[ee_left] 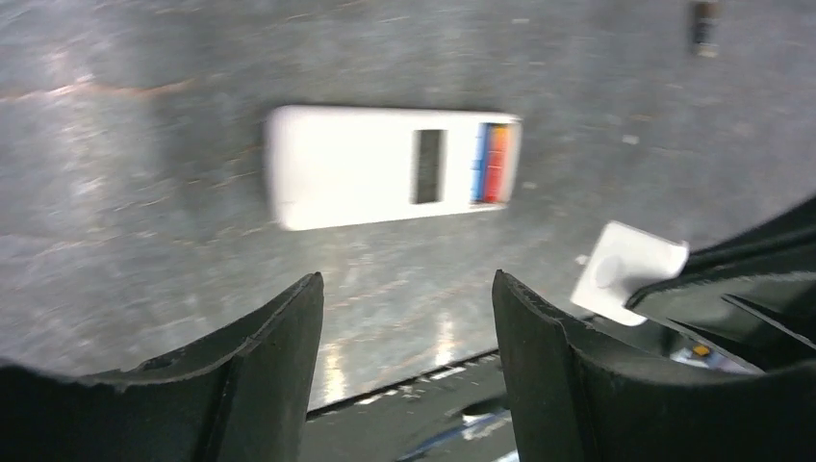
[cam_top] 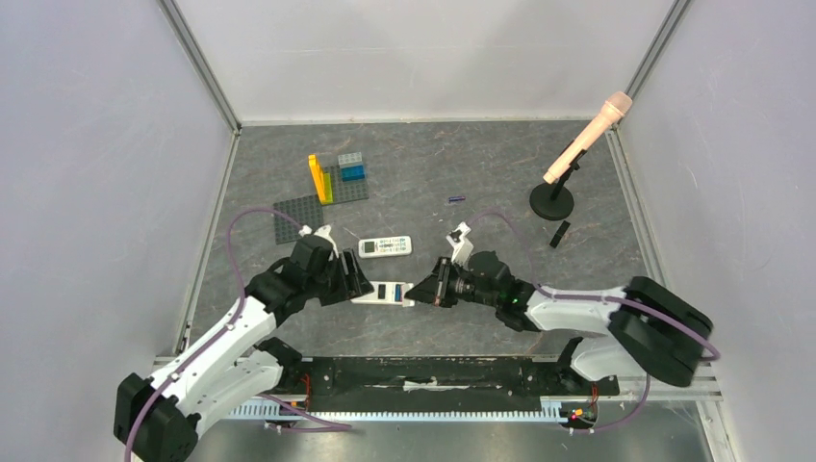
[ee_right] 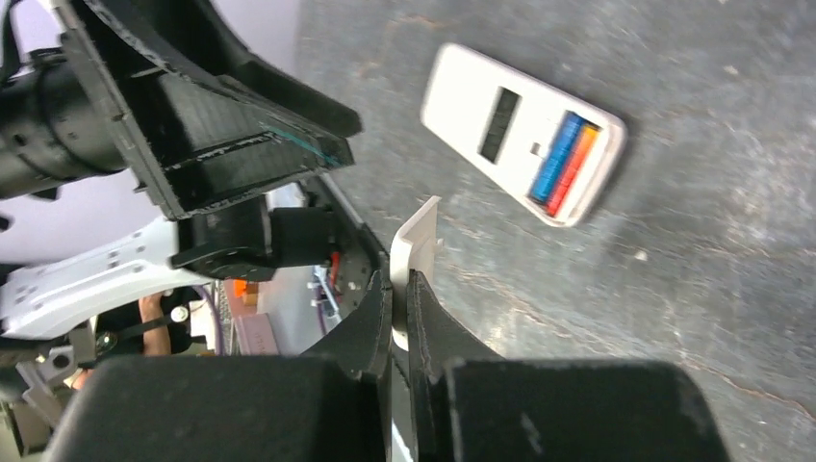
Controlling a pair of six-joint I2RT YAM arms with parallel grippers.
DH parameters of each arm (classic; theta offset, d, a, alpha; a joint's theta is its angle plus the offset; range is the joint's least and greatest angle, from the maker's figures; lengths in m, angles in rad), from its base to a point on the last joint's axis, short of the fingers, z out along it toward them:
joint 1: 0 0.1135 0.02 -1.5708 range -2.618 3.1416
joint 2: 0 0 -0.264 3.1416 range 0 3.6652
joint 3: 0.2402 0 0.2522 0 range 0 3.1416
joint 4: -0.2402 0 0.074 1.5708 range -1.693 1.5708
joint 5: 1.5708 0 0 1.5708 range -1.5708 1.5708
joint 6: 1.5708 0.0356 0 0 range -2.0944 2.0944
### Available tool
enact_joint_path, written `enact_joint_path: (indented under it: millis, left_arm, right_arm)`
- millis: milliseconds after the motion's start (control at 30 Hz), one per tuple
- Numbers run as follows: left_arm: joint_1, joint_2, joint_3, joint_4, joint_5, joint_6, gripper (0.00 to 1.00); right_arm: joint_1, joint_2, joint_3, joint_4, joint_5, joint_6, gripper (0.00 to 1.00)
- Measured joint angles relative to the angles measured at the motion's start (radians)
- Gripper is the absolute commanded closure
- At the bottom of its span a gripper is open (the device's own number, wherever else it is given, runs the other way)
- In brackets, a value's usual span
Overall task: Load the batteries into the remote control
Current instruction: Load the battery cover into the remote control.
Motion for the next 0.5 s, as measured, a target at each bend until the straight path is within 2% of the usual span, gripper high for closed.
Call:
enact_joint_path:
  millis: [267, 500]
  left_arm:
    - [0.099, 0.055, -0.067, -0.022, -0.127, -0.005, 0.3]
    - [0.159, 0.08, -0.112, 0.032, -0.133, -0.006, 0.3]
  right_arm:
    - [0.015, 0.262, 0.016, 0.128, 0.013, 0.069, 1.0]
    - [0.01, 0.353, 0.058, 0.234, 0.01, 0.116, 1.0]
